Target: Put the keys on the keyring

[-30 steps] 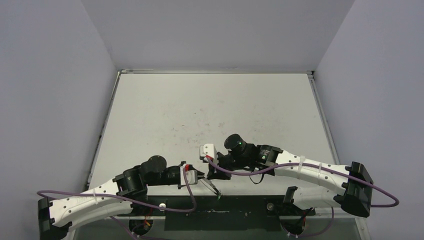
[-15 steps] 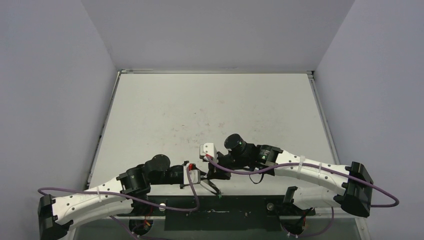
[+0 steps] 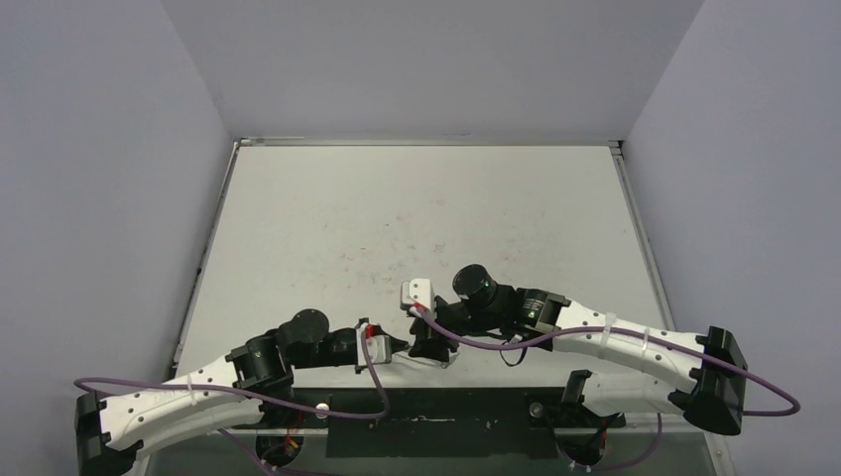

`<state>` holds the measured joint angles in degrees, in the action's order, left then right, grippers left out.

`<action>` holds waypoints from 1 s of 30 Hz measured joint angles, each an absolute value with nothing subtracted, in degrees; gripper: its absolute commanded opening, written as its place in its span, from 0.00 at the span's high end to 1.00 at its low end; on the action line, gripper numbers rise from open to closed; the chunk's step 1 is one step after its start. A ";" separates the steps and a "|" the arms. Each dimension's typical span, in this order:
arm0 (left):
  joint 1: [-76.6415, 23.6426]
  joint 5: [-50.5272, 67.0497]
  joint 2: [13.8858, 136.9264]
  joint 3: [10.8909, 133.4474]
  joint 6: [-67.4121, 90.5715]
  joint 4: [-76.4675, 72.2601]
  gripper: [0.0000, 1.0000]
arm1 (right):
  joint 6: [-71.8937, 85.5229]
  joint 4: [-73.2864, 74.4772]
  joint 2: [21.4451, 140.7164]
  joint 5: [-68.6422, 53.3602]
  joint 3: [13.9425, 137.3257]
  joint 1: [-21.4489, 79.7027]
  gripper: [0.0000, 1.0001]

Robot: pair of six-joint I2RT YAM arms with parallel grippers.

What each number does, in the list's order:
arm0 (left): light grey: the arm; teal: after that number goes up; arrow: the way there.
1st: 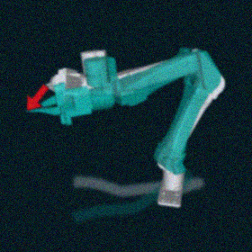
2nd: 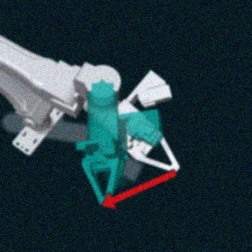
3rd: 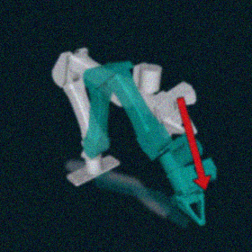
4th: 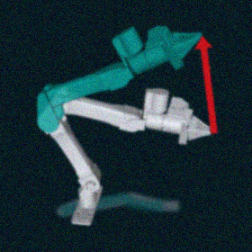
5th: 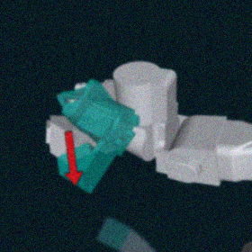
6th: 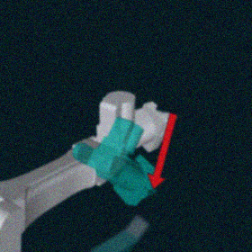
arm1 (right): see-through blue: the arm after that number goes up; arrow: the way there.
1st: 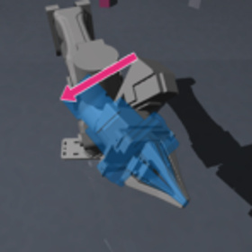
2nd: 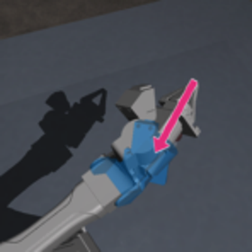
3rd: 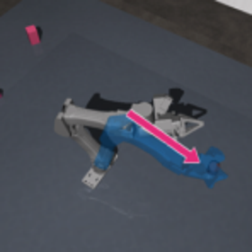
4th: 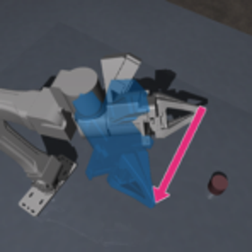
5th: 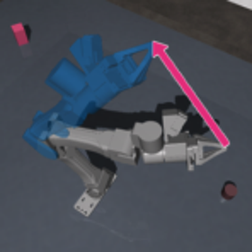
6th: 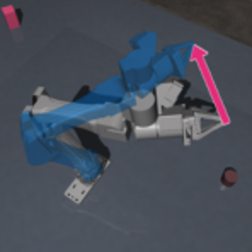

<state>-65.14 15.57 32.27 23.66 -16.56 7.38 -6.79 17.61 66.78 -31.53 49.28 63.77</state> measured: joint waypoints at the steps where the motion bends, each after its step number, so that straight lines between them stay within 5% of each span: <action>1: -65.14 15.27 31.51 23.18 -16.23 6.61 1.00 | -6.68 16.88 65.91 -31.03 49.01 63.77 0.54; 20: -65.14 13.69 20.60 9.74 -11.62 -13.78 1.00 | -6.52 9.45 56.66 -26.50 43.57 63.42 0.58; 30: -65.14 13.65 18.96 7.38 -9.74 -20.14 1.00 | -5.45 5.74 56.99 -26.33 40.97 63.42 0.76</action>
